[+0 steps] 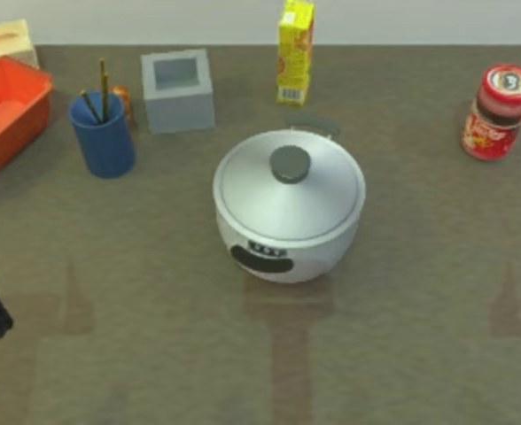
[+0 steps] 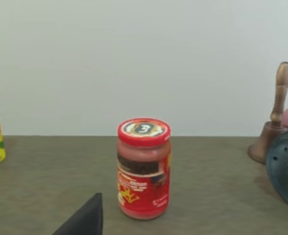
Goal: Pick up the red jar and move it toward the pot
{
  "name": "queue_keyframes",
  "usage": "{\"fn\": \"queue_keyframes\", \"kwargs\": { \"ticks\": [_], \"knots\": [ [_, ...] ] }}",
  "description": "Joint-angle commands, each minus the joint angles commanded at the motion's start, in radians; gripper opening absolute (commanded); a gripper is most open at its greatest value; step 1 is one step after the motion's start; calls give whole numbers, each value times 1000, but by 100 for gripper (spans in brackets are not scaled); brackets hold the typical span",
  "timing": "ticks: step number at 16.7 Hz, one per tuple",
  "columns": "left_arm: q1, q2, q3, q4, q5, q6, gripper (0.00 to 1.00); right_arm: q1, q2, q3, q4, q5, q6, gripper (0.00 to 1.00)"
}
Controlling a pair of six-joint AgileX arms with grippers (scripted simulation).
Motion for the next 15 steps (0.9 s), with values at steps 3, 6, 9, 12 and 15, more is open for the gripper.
{"fn": "queue_keyframes", "kwargs": {
  "ticks": [3,6,9,12,15],
  "knots": [
    [0,0,0,0,0,0,100,1,8,8,-5,-1,-1,100],
    [0,0,0,0,0,0,100,7,89,84,-51,-10,-8,100],
    [0,0,0,0,0,0,100,13,244,236,-141,-22,-23,100],
    [0,0,0,0,0,0,100,17,458,454,-265,-32,-49,100],
    [0,0,0,0,0,0,100,19,717,726,-415,-41,-84,100]
  ]
}}
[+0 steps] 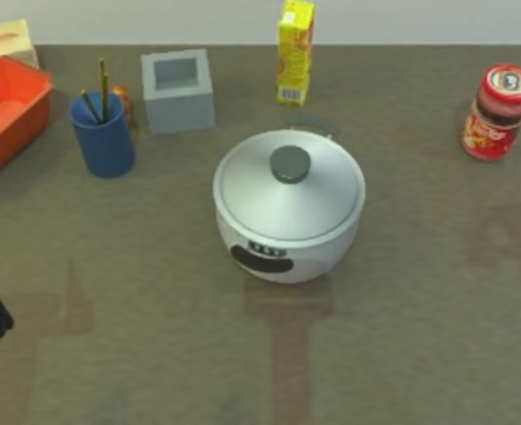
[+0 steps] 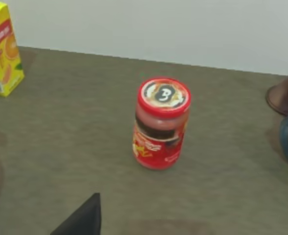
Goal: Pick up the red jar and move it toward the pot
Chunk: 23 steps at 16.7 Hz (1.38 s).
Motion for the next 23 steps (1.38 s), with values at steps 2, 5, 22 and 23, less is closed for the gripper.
{"fn": "queue_keyframes", "kwargs": {
  "ticks": [2,5,22,23],
  "knots": [
    [0,0,0,0,0,0,100,1,192,202,-111,-6,-27,100],
    [0,0,0,0,0,0,100,1,499,527,-287,-13,-72,100],
    [0,0,0,0,0,0,100,0,1969,2092,-1076,-36,-303,100],
    [0,0,0,0,0,0,100,0,2005,2130,-1093,-37,-308,100]
  ]
}}
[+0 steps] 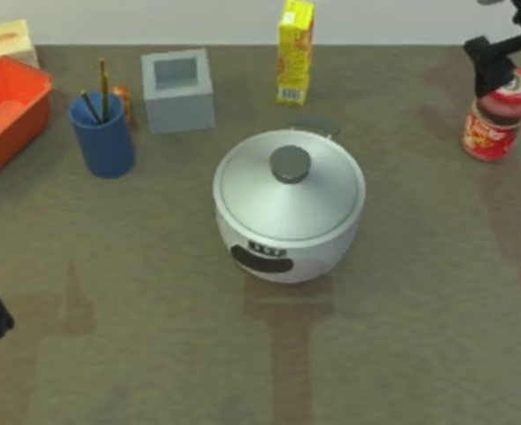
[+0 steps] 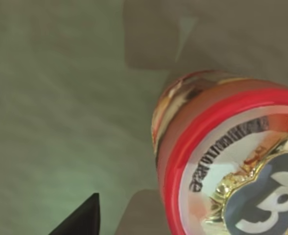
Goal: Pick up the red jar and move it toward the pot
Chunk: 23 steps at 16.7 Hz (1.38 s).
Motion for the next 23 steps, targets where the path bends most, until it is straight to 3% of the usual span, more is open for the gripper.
{"fn": "queue_keyframes", "kwargs": {
  "ticks": [9,16,21,23],
  "knots": [
    [0,0,0,0,0,0,100,0,49,42,-16,0,-7,100],
    [0,0,0,0,0,0,100,8,23,-181,180,1,0,100],
    [0,0,0,0,0,0,100,9,21,-199,198,1,0,100],
    [0,0,0,0,0,0,100,9,21,-199,198,1,0,85]
  ]
}}
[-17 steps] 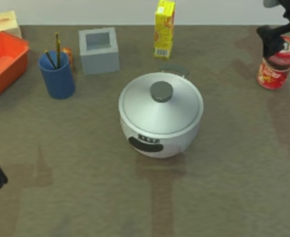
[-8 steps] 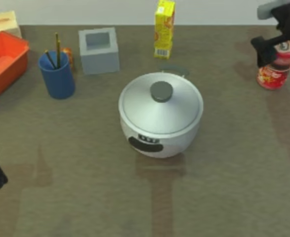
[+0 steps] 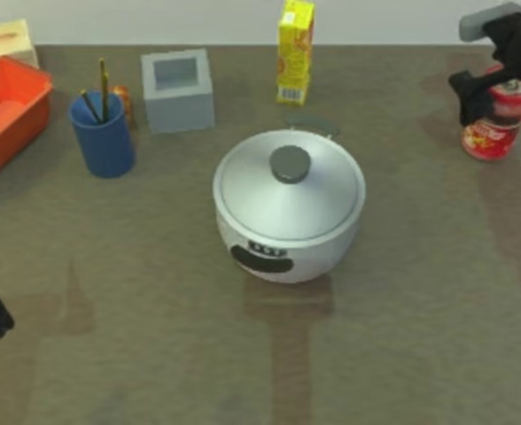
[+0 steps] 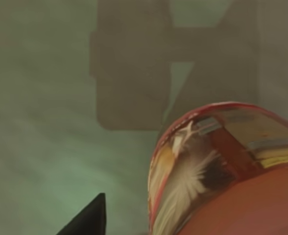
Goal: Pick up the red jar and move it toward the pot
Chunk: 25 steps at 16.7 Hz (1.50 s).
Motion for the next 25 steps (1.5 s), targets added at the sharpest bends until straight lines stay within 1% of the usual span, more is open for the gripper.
{"fn": "queue_keyframes", "kwargs": {
  "ticks": [11,12,21,25],
  "knots": [
    [0,0,0,0,0,0,100,0,0,0,0,0,0,2],
    [0,0,0,0,0,0,100,0,0,0,0,0,0,0],
    [0,0,0,0,0,0,100,-4,-2,-2,0,0,2,0],
    [0,0,0,0,0,0,100,1,-110,-115,16,-1,3,0]
  ]
}}
